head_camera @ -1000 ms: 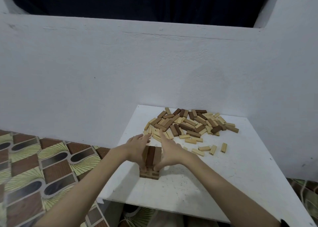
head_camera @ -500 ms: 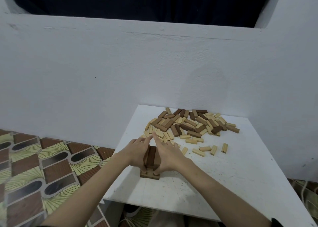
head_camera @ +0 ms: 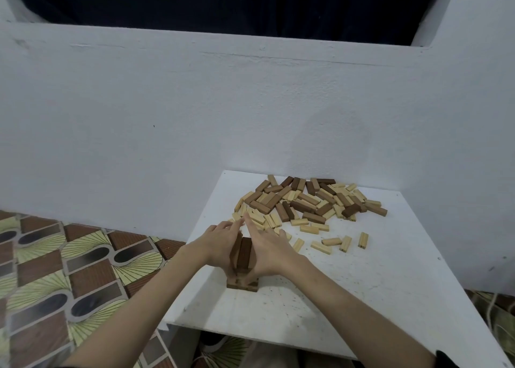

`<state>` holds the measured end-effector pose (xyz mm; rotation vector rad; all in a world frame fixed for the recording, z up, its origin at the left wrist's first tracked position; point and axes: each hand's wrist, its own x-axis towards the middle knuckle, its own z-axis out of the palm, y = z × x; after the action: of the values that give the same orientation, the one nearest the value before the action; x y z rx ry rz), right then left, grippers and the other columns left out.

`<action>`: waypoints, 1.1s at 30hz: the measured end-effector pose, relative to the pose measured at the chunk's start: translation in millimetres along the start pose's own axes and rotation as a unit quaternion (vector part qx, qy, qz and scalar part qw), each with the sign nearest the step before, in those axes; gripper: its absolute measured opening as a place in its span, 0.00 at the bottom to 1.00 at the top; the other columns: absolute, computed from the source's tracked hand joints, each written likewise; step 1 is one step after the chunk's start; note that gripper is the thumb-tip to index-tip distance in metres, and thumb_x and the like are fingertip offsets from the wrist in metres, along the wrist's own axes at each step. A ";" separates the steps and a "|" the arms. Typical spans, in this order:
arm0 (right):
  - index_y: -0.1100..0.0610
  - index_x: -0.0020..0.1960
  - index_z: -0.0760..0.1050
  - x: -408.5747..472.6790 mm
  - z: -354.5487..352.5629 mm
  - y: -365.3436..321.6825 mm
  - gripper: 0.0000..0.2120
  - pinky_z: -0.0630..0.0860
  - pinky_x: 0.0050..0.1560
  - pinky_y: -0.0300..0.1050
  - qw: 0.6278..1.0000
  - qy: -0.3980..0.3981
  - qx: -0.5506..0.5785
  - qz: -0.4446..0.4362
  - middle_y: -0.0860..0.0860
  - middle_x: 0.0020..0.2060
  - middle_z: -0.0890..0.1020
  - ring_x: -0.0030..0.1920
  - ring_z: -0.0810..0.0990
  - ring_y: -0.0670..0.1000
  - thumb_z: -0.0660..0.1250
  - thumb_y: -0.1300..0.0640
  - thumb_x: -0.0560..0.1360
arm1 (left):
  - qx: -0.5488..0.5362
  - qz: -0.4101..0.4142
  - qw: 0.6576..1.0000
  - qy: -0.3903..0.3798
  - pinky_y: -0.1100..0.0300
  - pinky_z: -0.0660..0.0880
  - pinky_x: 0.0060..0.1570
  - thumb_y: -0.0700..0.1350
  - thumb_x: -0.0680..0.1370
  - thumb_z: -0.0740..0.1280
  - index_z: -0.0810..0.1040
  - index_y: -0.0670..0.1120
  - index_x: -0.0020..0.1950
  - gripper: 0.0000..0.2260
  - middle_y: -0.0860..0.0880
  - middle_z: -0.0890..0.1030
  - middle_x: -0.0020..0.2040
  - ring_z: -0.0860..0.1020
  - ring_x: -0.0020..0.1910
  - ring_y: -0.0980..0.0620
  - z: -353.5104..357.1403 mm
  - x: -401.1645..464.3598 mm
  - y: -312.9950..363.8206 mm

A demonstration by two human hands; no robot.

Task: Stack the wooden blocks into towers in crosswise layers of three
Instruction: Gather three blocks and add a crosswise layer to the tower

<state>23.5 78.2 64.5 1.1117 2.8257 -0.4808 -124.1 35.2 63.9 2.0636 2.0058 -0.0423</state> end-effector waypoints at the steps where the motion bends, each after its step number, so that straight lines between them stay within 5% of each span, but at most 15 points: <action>1: 0.53 0.75 0.28 0.7 -0.5 -1.4 0.65 0.52 0.70 0.67 1.000 0.003 0.003 -0.003 0.54 0.68 0.71 0.71 0.61 0.60 0.76 0.40 0.63 | -0.006 -0.002 1.000 0.001 0.55 0.57 0.69 0.55 0.60 0.79 0.48 0.44 0.75 0.55 0.49 0.67 0.69 0.58 0.72 0.49 -1.8 -0.6 -1.0; 10: 0.52 0.76 0.30 2.0 -1.2 -6.1 0.61 0.49 0.70 0.67 1.000 0.020 0.004 -0.004 0.51 0.64 0.75 0.70 0.64 0.58 0.75 0.41 0.65 | -0.023 -0.012 1.000 -0.001 0.56 0.61 0.67 0.54 0.61 0.79 0.48 0.46 0.75 0.54 0.49 0.70 0.67 0.63 0.69 0.48 -3.7 -2.1 -4.1; 16: 0.51 0.75 0.28 -5.0 -8.0 -0.5 0.66 0.47 0.71 0.69 1.000 -0.003 0.008 -0.002 0.53 0.70 0.68 0.72 0.61 0.58 0.78 0.41 0.62 | -0.042 -0.006 0.999 -0.011 0.56 0.57 0.69 0.53 0.61 0.79 0.44 0.47 0.76 0.56 0.51 0.67 0.70 0.59 0.72 0.50 -6.3 -3.5 -3.3; 21: 0.51 0.75 0.26 -10.3 -13.4 3.9 0.66 0.49 0.72 0.66 1.000 -0.006 0.017 0.010 0.53 0.57 0.78 0.65 0.70 0.57 0.78 0.43 0.63 | -0.044 -0.002 0.999 -0.015 0.56 0.56 0.69 0.52 0.63 0.79 0.44 0.47 0.76 0.55 0.52 0.68 0.69 0.58 0.72 0.51 -8.0 -4.0 -0.7; 33: 0.50 0.75 0.27 -11.8 -13.8 3.0 0.64 0.48 0.71 0.67 0.999 -0.011 0.030 0.012 0.53 0.57 0.78 0.65 0.71 0.56 0.77 0.45 0.65 | -0.058 -0.010 0.998 -0.030 0.54 0.58 0.69 0.51 0.62 0.79 0.45 0.50 0.76 0.54 0.51 0.68 0.68 0.61 0.70 0.48 -8.2 -3.8 -1.0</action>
<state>34.9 76.9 79.0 1.1423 2.7941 -0.5760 -126.5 33.2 72.4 1.9471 1.9457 0.0087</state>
